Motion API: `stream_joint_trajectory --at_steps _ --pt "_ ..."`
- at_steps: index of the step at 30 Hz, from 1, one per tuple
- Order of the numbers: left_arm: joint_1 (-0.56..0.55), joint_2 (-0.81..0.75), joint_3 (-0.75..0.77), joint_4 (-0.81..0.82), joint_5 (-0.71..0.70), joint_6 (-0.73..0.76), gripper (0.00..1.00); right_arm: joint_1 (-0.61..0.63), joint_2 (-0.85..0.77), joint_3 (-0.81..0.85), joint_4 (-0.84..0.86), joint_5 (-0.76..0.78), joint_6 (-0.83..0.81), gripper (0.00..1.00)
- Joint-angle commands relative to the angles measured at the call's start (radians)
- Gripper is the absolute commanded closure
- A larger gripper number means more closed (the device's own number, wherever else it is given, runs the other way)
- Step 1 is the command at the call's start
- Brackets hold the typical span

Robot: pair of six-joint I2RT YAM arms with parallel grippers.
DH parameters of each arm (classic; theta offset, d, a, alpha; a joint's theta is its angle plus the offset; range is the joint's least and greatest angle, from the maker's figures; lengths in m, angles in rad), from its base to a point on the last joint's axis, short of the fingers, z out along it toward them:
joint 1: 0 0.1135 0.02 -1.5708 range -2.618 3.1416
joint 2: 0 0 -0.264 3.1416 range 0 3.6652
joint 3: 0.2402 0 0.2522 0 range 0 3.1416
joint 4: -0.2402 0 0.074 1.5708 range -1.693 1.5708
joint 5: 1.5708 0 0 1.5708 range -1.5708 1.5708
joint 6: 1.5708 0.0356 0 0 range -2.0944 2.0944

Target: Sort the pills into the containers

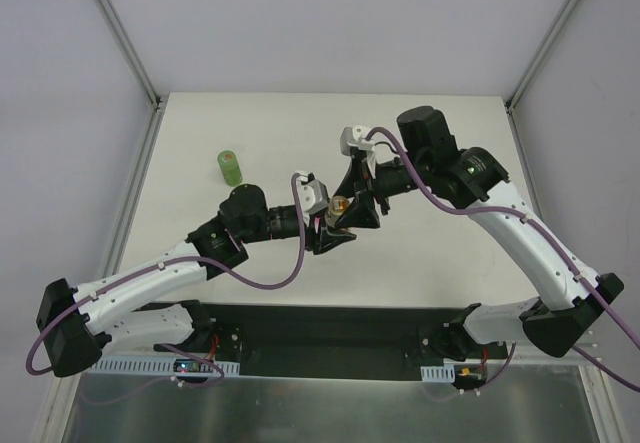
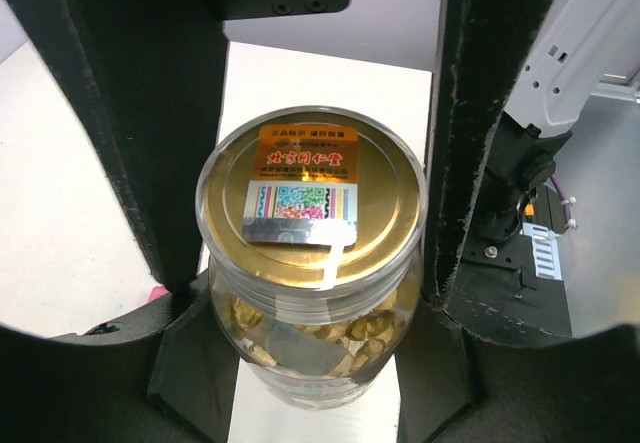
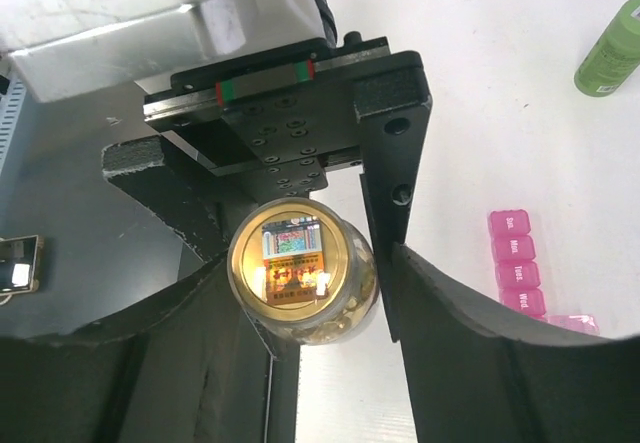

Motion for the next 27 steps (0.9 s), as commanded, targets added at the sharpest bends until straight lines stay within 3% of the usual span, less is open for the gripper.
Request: stream_joint_trajectory --at_steps 1,6,7,8,11,13,14,18,23,27 --pt "-0.012 0.012 0.053 0.106 0.047 -0.012 1.00 0.009 0.006 0.030 0.020 -0.040 0.001 0.44" --pt "-0.010 0.013 0.052 0.104 0.020 -0.044 1.00 0.005 -0.003 0.005 0.021 -0.033 -0.001 0.74" --pt "-0.006 0.009 0.050 0.106 0.015 -0.050 1.00 0.004 -0.006 0.002 0.023 -0.031 -0.001 0.77" --pt "-0.002 0.005 0.043 0.110 0.014 -0.056 0.88 -0.008 -0.011 -0.008 0.026 -0.033 -0.002 0.80" --pt "0.007 -0.017 0.015 0.142 0.003 -0.081 0.59 -0.036 -0.026 -0.025 0.038 -0.042 0.001 0.83" --pt "0.010 -0.026 0.004 0.148 -0.008 -0.094 0.46 -0.050 -0.035 -0.044 0.050 -0.045 -0.002 0.84" --pt "0.013 -0.033 -0.005 0.148 -0.012 -0.099 0.34 -0.065 -0.046 -0.050 0.053 -0.043 -0.004 0.84" --pt "0.014 -0.064 -0.031 0.138 -0.055 -0.099 0.17 -0.105 -0.068 -0.085 0.075 -0.028 -0.022 0.85" --pt "0.028 -0.138 -0.048 0.028 -0.123 -0.052 0.09 -0.200 -0.103 -0.189 0.144 0.015 -0.043 0.89" --pt "0.033 -0.211 -0.068 -0.107 -0.212 0.051 0.06 -0.293 -0.138 -0.382 0.362 0.197 -0.024 0.89"
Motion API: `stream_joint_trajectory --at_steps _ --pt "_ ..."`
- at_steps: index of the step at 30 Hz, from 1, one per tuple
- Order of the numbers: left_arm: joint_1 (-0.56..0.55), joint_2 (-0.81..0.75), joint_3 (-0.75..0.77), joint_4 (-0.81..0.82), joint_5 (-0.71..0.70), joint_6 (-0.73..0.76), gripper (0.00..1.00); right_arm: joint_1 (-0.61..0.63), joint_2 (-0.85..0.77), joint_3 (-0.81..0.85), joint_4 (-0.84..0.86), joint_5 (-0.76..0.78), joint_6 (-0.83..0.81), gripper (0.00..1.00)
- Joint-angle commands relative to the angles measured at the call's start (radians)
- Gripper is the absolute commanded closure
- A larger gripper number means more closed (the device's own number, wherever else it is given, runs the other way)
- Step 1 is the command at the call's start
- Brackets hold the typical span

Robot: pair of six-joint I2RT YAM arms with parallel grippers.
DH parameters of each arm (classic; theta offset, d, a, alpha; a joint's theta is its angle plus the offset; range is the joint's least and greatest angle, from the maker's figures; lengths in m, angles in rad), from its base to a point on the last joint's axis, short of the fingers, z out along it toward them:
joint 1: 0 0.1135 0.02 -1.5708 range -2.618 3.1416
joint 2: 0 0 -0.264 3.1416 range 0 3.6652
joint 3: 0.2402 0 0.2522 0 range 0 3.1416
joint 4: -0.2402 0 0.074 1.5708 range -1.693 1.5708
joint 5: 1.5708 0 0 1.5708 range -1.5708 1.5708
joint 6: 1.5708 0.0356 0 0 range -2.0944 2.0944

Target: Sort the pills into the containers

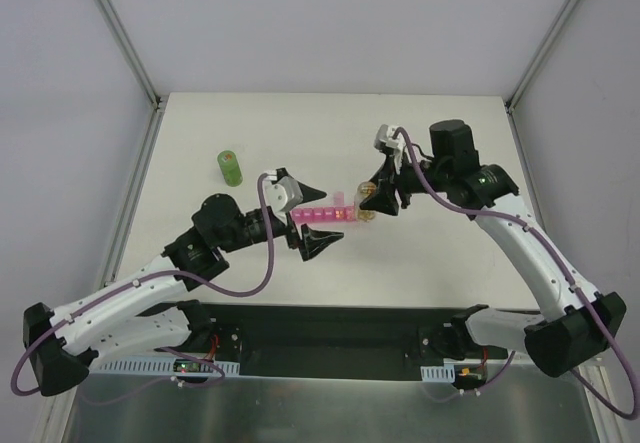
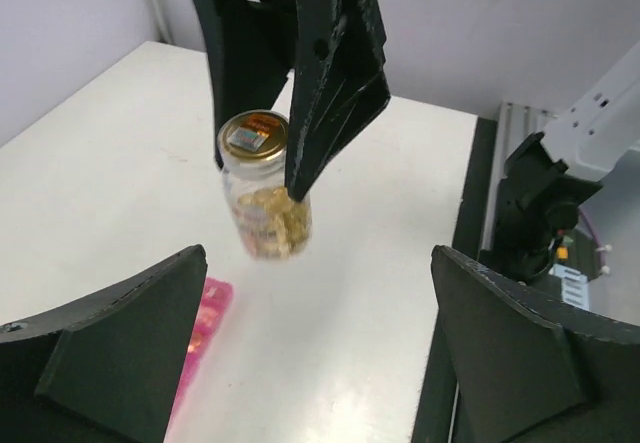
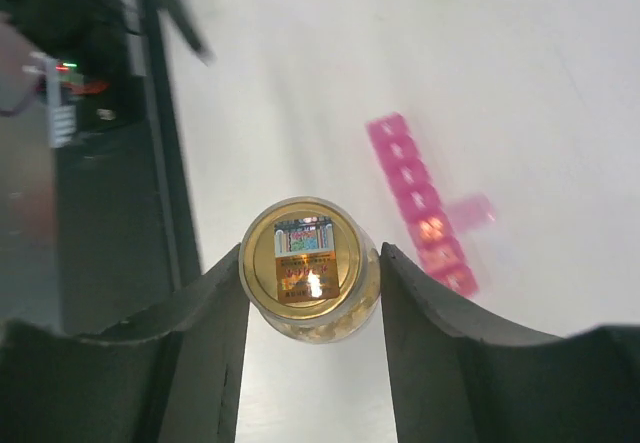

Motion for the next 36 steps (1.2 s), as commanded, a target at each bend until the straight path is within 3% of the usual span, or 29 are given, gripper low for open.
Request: stream_joint_trajectory --at_steps 1,3,9,16,24,36 --pt "0.011 -0.096 -0.042 -0.130 -0.120 0.115 0.05 -0.100 -0.055 -0.187 0.267 0.187 0.008 0.89" --pt "0.011 -0.151 -0.065 -0.183 -0.173 0.163 0.03 -0.161 -0.044 -0.287 0.377 0.256 0.036 0.89" --pt "0.011 -0.262 -0.145 -0.269 -0.235 0.223 0.02 -0.301 0.057 -0.384 0.583 0.415 0.101 0.88" --pt "0.011 -0.291 -0.211 -0.276 -0.246 0.229 0.02 -0.427 0.262 -0.335 0.675 0.461 0.156 0.88" --pt "0.011 -0.293 -0.223 -0.298 -0.206 0.313 0.02 -0.467 0.382 -0.302 0.732 0.521 0.188 0.83" --pt "0.011 -0.270 -0.192 -0.388 -0.233 0.346 0.02 -0.494 0.352 -0.322 0.648 0.447 0.165 0.53"
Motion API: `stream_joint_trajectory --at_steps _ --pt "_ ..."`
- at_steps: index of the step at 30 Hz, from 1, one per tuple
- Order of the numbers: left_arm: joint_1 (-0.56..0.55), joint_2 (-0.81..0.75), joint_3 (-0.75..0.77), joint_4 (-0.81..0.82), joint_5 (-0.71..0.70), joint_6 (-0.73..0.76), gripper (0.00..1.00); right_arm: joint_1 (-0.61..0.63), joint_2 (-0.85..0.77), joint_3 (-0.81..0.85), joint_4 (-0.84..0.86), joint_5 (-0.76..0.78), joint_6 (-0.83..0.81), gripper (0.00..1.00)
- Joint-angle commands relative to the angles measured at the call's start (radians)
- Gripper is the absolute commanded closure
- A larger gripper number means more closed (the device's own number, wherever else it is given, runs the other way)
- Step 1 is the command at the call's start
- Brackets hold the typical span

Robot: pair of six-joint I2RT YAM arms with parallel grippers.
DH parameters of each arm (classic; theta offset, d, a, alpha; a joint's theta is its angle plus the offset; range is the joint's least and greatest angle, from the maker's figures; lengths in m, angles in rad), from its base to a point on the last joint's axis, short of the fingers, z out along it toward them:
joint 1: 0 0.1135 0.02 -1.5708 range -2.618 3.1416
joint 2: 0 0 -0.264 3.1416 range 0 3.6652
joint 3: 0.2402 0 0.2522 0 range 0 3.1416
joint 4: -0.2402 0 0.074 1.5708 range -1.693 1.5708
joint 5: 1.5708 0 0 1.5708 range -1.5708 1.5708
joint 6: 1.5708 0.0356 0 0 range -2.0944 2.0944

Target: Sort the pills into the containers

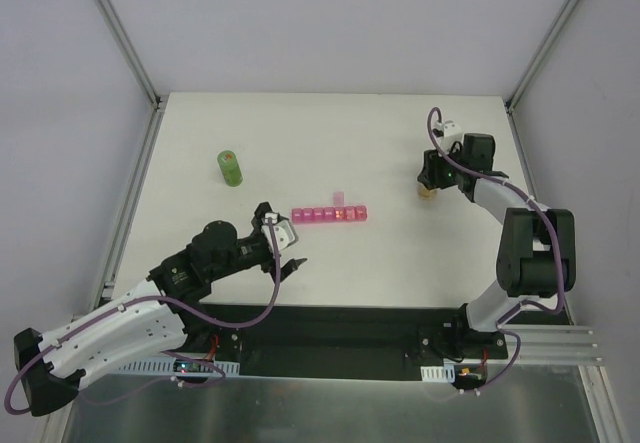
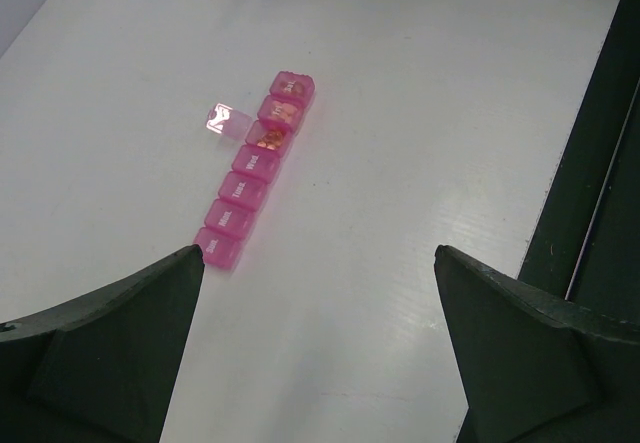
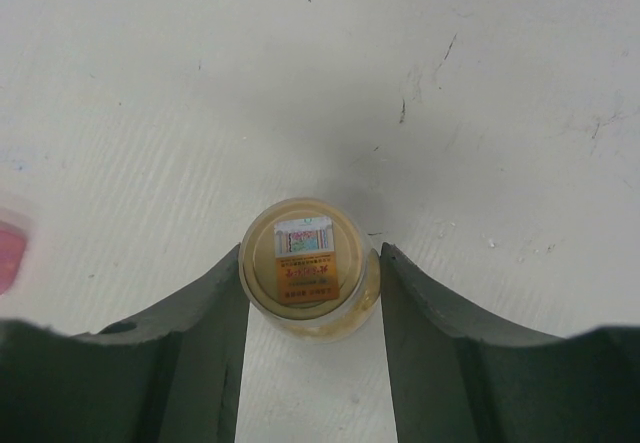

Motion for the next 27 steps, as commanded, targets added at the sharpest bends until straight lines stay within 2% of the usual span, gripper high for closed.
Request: stream_joint_trajectory --at_steps 1,13,16,19,21,23,27 --pt "0.010 0.000 0.026 -0.019 -0.016 0.007 0.02 -0.006 -0.051 0.016 -0.028 -0.049 -0.013 0.49" --pt "0.010 -0.008 0.025 -0.026 -0.025 -0.006 0.02 -0.029 -0.128 0.023 -0.099 -0.095 -0.040 0.25" --pt "0.010 -0.002 0.042 -0.056 -0.056 -0.021 0.02 -0.025 -0.169 0.094 -0.207 -0.178 -0.125 0.22" --pt "0.013 0.021 0.060 -0.071 -0.111 -0.059 0.01 -0.011 -0.145 0.259 -0.448 -0.262 -0.220 0.23" --pt "0.024 0.067 0.088 -0.088 -0.149 -0.090 0.01 0.023 -0.084 0.392 -0.656 -0.375 -0.270 0.24" --pt "0.055 0.102 0.114 -0.123 -0.165 -0.165 0.01 0.079 -0.041 0.462 -0.820 -0.452 -0.303 0.25" --pt "0.147 0.208 0.190 -0.178 -0.150 -0.324 0.01 0.249 0.057 0.551 -0.919 -0.471 -0.283 0.27"
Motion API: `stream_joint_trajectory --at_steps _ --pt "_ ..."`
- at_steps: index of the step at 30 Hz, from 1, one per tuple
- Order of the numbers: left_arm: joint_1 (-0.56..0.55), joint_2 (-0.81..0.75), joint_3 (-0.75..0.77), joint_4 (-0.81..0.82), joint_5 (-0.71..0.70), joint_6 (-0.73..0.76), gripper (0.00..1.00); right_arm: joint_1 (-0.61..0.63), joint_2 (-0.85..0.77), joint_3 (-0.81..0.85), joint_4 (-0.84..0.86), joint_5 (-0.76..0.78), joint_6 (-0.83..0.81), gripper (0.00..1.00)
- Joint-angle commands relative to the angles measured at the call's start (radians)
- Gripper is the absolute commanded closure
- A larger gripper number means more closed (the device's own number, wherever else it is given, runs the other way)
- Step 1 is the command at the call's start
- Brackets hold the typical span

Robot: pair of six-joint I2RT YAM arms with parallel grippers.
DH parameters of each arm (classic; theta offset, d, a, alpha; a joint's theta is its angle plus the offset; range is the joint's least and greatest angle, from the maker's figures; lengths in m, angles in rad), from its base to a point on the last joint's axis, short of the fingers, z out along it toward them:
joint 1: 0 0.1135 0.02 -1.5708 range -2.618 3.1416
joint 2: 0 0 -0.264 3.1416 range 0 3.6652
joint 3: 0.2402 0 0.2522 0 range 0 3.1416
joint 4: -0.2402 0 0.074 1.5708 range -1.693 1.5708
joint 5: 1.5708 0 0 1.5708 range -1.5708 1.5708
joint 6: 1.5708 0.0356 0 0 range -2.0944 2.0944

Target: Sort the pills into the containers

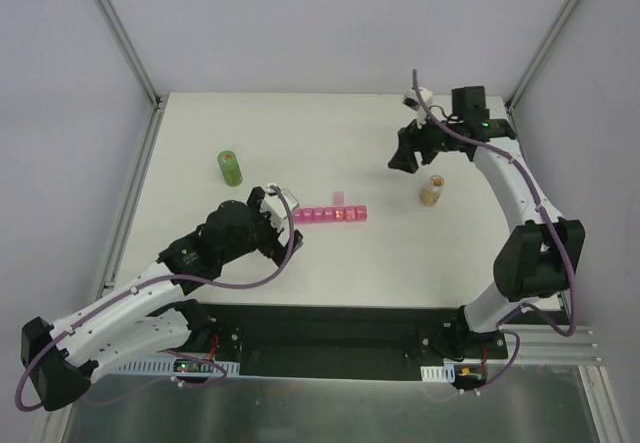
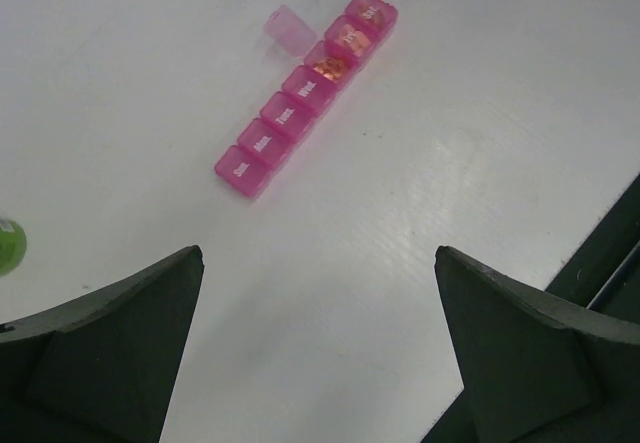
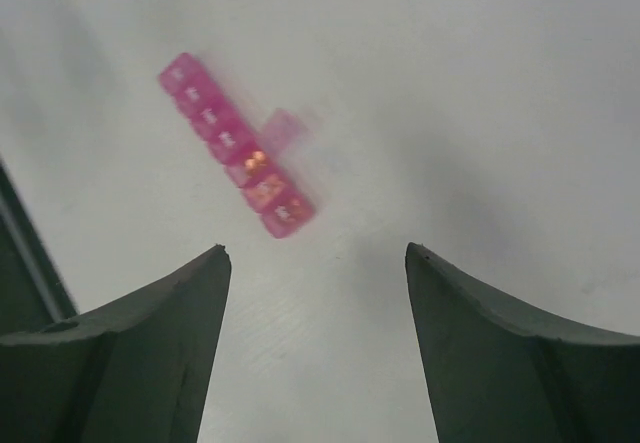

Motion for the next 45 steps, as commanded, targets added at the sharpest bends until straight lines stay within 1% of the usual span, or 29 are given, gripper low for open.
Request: stream_joint_trajectory --at_steps 1,2,3,4,5,6,7,8,9,10,11,13,14,15,17,18,24,27,33,37,40,41,45 --pt "0.100 0.083 0.094 -0.062 -0.011 -0.265 0.02 0.175 0.114 0.094 -0.271 -0.127 -0.007 0.27" --pt "0.153 0.097 0.100 -0.055 0.029 -0.302 0.03 0.192 0.137 0.118 -0.270 -0.138 0.018 0.28" --pt "0.175 0.126 0.106 -0.046 0.054 -0.335 0.05 0.209 0.190 0.145 -0.268 -0.150 0.045 0.32" --pt "0.189 0.142 0.109 -0.036 0.084 -0.388 0.13 0.214 0.221 0.199 -0.252 -0.161 0.082 0.35" --pt "0.218 0.160 0.115 -0.004 0.107 -0.408 0.20 0.214 0.253 0.224 -0.242 -0.205 0.148 0.38" --pt "0.229 0.195 0.117 0.014 0.130 -0.424 0.26 0.214 0.310 0.249 -0.238 -0.216 0.168 0.45" --pt "0.237 0.215 0.122 0.039 0.156 -0.444 0.49 0.217 0.338 0.278 -0.227 -0.219 0.189 0.47" --pt "0.243 0.237 0.132 0.075 0.193 -0.451 0.63 0.217 0.359 0.313 -0.218 -0.215 0.220 0.50" --pt "0.258 0.287 0.140 0.091 0.212 -0.459 0.70 0.220 0.396 0.327 -0.206 -0.206 0.235 0.56" --pt "0.266 0.318 0.149 0.105 0.236 -0.461 0.79 0.220 0.412 0.338 -0.178 -0.190 0.249 0.60" --pt "0.273 0.349 0.167 0.117 0.290 -0.461 0.81 0.220 0.425 0.349 -0.161 -0.158 0.266 0.63" --pt "0.307 0.445 0.183 0.146 0.339 -0.487 0.82 0.218 0.471 0.361 -0.124 -0.138 0.327 0.65" --pt "0.319 0.479 0.201 0.181 0.383 -0.496 0.82 0.220 0.491 0.376 -0.124 -0.144 0.344 0.64" --pt "0.326 0.545 0.214 0.198 0.397 -0.504 0.82 0.218 0.539 0.410 -0.132 -0.153 0.366 0.63" --pt "0.347 0.609 0.249 0.218 0.434 -0.519 0.83 0.218 0.576 0.433 -0.133 -0.175 0.384 0.63" --pt "0.352 0.666 0.260 0.227 0.454 -0.522 0.83 0.221 0.602 0.444 -0.130 -0.173 0.390 0.63" --pt "0.369 0.858 0.336 0.283 0.497 -0.540 0.82 0.223 0.660 0.467 -0.097 -0.186 0.437 0.62" --pt "0.369 0.918 0.359 0.303 0.500 -0.550 0.82 0.224 0.689 0.482 -0.097 -0.201 0.450 0.62" --pt "0.369 0.985 0.381 0.321 0.494 -0.559 0.82 0.232 0.717 0.476 -0.093 -0.230 0.463 0.64" --pt "0.369 0.998 0.372 0.332 0.500 -0.567 0.83 0.234 0.718 0.472 -0.084 -0.236 0.472 0.65" --pt "0.369 1.013 0.362 0.333 0.500 -0.565 0.83 0.237 0.726 0.470 -0.083 -0.250 0.484 0.68" --pt "0.370 1.022 0.358 0.333 0.499 -0.565 0.83 0.240 0.731 0.470 -0.084 -0.259 0.484 0.71" --pt "0.372 1.033 0.347 0.338 0.479 -0.565 0.83 0.247 0.735 0.459 -0.083 -0.264 0.486 0.72"
